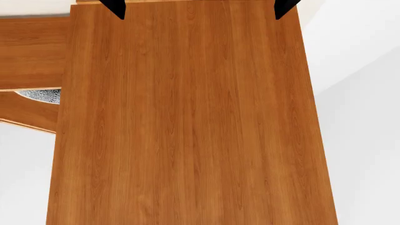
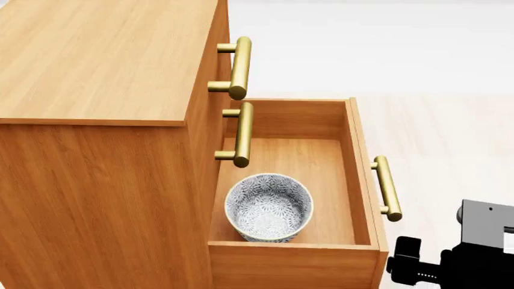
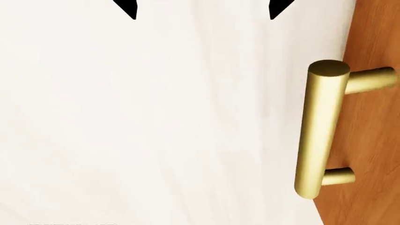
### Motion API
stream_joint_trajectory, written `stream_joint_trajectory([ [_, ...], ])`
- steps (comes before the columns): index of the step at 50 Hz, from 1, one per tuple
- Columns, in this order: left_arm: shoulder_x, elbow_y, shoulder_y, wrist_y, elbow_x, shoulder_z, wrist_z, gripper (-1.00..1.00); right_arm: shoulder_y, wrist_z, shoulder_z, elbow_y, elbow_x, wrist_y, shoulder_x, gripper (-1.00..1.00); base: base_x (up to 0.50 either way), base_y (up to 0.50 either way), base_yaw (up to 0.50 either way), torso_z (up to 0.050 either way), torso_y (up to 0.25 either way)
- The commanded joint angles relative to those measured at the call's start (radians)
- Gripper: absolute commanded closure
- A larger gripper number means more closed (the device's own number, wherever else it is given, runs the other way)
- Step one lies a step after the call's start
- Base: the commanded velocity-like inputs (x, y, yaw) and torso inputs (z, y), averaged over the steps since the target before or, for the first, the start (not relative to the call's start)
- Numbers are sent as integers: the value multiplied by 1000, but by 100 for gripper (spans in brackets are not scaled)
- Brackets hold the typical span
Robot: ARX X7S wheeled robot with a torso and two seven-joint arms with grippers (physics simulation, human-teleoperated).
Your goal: Put the bowl in the bottom drawer of the cabinet and close it.
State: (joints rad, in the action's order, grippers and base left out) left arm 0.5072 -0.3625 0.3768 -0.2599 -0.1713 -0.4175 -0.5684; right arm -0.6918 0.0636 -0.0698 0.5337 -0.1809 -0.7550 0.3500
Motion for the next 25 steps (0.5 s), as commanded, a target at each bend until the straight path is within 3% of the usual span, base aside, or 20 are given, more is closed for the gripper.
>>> stream_joint_trajectory([
  [1,1,1,-1,-2,-2,0,-2,-100,-8,8,23,8,0,4,-19,-100,0,0,0,0,0],
  [25,4,-5,-1,2,-2,-4,-8,-100,-33,17,59,23,3,11,-44,-100,0,0,0,0,0],
])
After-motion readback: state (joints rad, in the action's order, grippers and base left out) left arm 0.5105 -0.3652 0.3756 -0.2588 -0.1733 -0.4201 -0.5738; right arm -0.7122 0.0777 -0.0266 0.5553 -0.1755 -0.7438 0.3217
